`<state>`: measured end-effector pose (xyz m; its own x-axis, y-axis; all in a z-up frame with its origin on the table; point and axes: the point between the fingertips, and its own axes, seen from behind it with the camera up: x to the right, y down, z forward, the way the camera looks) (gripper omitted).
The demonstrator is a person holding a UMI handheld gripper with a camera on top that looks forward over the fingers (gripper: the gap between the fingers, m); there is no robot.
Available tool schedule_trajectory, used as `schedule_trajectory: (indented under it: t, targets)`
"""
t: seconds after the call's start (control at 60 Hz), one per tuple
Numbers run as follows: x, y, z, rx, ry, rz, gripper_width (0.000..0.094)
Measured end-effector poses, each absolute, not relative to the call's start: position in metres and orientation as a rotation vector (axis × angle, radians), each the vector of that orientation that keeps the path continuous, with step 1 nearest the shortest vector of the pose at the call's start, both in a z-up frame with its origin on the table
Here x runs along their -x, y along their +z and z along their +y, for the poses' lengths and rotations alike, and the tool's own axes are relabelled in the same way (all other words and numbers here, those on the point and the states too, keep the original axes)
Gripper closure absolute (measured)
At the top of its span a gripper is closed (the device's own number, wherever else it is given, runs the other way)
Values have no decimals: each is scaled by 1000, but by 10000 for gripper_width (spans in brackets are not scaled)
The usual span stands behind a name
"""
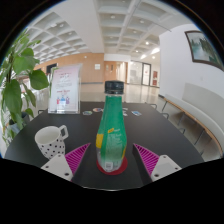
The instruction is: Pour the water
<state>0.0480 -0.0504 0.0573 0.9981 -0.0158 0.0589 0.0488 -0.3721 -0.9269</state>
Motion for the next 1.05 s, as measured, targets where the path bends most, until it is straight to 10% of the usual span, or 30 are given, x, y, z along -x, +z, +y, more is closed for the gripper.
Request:
schedule_trajectory:
  t: [0.583,1.05]
  targets:
    - [-34,124,-292,1973,-176,-15,80]
    - [-32,130,-341,1956,-175,25,81]
